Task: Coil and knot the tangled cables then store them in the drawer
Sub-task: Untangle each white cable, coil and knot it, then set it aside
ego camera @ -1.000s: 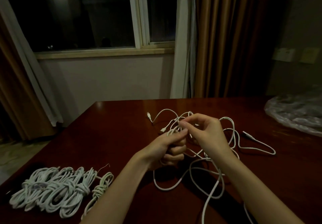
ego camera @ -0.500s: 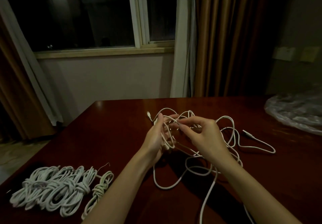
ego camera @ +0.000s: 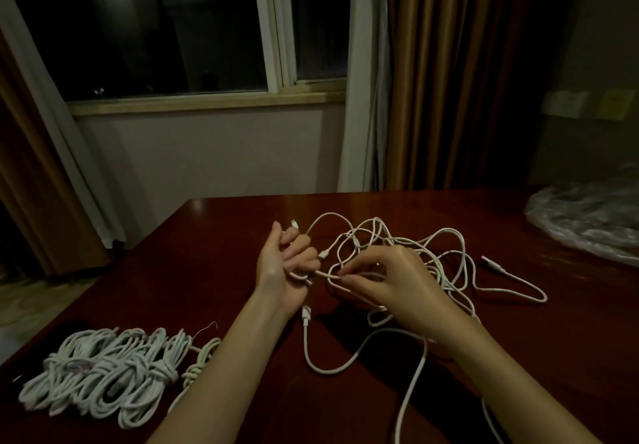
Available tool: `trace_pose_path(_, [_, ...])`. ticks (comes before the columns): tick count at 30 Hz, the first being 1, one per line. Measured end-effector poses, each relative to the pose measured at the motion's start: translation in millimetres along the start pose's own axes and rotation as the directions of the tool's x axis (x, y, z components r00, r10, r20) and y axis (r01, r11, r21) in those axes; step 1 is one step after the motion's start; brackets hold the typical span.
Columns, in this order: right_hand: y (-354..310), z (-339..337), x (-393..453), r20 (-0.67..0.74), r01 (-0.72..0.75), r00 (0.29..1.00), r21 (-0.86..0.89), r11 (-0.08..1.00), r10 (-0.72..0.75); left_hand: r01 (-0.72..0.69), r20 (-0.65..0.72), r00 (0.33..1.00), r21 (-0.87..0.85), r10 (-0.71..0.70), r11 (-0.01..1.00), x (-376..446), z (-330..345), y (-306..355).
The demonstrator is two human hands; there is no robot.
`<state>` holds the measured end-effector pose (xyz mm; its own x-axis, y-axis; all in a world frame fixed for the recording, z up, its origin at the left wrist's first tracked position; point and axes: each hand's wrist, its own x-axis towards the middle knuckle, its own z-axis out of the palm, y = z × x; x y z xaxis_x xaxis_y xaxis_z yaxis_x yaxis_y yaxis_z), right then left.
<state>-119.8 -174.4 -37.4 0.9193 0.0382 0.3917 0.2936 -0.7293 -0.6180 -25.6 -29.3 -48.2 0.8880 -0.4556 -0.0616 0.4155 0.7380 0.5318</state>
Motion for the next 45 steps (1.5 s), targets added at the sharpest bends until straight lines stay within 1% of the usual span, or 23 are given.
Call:
trace_pose_path(2, [-0.3,-0.7,0.2,0.056,0.048,0.997,-0.060,0.997,-0.045,-0.003,0.005,1.000,0.048,0.003,0.999,-0.2,-2.3,3.2])
trace_pose_path(5, [-2.1,1.7,1.0,0.109,0.125,0.987,-0.054,0.991,-0.118,-0.005,0.014,1.000,0.168,0.002,0.986,-3.0,-0.4,4.8])
trace_pose_path(8, [-3.4,4.4,0.0,0.109,0.204,0.974,-0.022,0.979,-0.201,0.007,0.037,0.999,0.318,-0.020,0.948,-5.1,3.8,2.2])
trace_pose_path(11, [-6.5,7.4,-2.7,0.092,0.248,0.964,0.045,0.968,-0.251,0.026,0.056,0.997,0.464,-0.058,0.885,-8.1,7.9,-4.2])
trace_pose_path(13, [-9.7,10.2,-4.1,0.071,0.229,0.969,0.120,0.966,-0.238,0.023,0.062,0.996,0.567,-0.071,0.823,-11.0,11.7,-10.0])
trace_pose_path(15, [-11.8,12.1,-3.7,0.046,0.180,0.981,0.169,0.969,-0.191,0.008,0.070,0.994,0.691,-0.078,0.723,-14.0,14.6,-16.3])
trace_pose_path(20, [-10.2,12.9,-3.4,0.011,0.114,0.993,0.131,0.985,-0.117,0.042,0.090,0.971,0.847,-0.222,0.529,-20.0,18.6,-20.8])
trace_pose_path(21, [-9.2,12.1,-3.8,0.007,0.106,0.994,0.106,0.989,-0.108,0.042,0.095,0.965,0.865,-0.245,0.500,-21.0,19.5,-20.5])
trace_pose_path(23, [-8.8,10.4,-4.4,0.000,0.103,0.995,0.063,0.993,-0.104,0.068,0.095,0.946,0.877,-0.309,0.475,-24.8,21.3,-18.9])
trace_pose_path(25, [-9.9,8.9,-4.4,-0.013,0.106,0.994,0.069,0.992,-0.105,0.096,0.087,0.926,0.888,-0.369,0.449,-26.7,21.8,-16.3])
trace_pose_path(27, [-10.2,6.4,-3.6,-0.017,0.087,0.996,0.124,0.988,-0.086,0.112,0.091,0.907,0.889,-0.412,0.444,-25.5,19.0,-13.7])
trace_pose_path(30, [-6.0,-2.9,-0.7,-0.041,0.059,0.998,0.219,0.974,-0.052,0.150,0.107,0.883,0.858,-0.457,0.491,-24.9,16.7,-11.4])
trace_pose_path(32, [-2.7,-9.9,0.4,-0.079,0.071,0.996,0.272,0.960,-0.052,0.155,0.137,0.864,0.843,-0.484,0.515,-24.4,14.7,-12.4])
trace_pose_path(35, [-1.3,-13.6,1.2,-0.144,0.063,0.990,0.370,0.927,-0.010,0.180,0.159,0.841,0.819,-0.517,0.545,-23.3,13.1,-13.6])
trace_pose_path(39, [2.6,-7.0,4.9,-0.228,0.048,0.973,0.364,0.930,0.039,0.203,0.184,0.809,0.805,-0.558,0.558,-24.0,12.9,-15.1])
trace_pose_path(42, [4.3,-5.1,6.8,-0.255,0.028,0.963,0.406,0.914,0.083,0.151,0.264,0.768,0.810,-0.583,0.567,-24.5,13.7,-16.5])
trace_pose_path(45, [3.6,-6.3,6.7,-0.266,0.029,0.957,0.477,0.878,0.113,0.192,0.279,0.746,0.780,-0.605,0.596,-21.4,11.4,-16.9])
